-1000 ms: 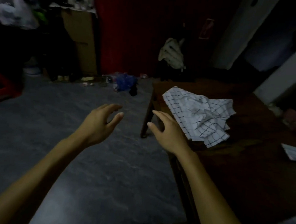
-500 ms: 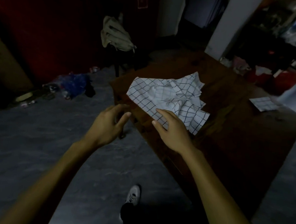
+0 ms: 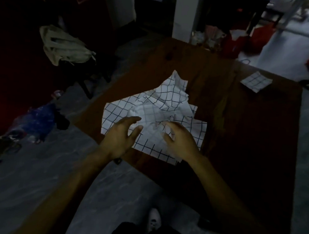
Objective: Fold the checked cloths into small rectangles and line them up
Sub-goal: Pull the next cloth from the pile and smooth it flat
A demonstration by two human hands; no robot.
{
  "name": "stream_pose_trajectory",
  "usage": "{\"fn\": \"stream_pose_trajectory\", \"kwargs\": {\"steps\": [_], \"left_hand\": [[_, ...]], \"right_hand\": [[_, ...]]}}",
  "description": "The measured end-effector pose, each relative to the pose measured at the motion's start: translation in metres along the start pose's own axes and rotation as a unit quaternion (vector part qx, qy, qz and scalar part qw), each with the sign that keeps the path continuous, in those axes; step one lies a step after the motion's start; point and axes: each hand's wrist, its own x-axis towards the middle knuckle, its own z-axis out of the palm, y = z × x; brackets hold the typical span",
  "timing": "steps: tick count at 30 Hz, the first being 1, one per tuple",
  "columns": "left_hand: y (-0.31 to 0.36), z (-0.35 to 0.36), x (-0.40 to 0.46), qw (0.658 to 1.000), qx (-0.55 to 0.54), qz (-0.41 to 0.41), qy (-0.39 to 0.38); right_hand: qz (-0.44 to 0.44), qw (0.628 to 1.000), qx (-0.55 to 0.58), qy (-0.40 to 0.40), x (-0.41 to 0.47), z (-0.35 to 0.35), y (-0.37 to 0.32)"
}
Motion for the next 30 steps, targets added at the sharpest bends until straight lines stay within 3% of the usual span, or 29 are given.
{"fn": "stream_pose_trajectory", "kwargs": {"steps": [8, 12, 18, 25, 30], "left_hand": [[-0.055, 0.052, 0.075, 0.994, -0.014, 0.048, -0.094], [-0.093, 0.079, 0.107, 0.977, 0.045, 0.085, -0.193], [-0.109, 0.113, 0.145, 0.953, 0.072, 0.121, -0.268], [-0.082, 0.121, 0.165, 0.960, 0.020, 0.156, -0.231], [-0.024, 0.108, 0.179, 0.957, -0.045, 0.221, -0.182]], "right_hand": [[0.105, 0.994, -0.030, -0.008, 0.036, 0.032, 0.022], [0.162, 0.986, -0.042, 0.022, 0.044, 0.044, 0.019], [0.214, 0.973, -0.032, 0.083, 0.050, 0.055, 0.023], [0.244, 0.961, -0.023, 0.127, 0.044, 0.048, 0.021], [0.245, 0.948, 0.016, 0.204, 0.037, 0.023, 0.008]]}}
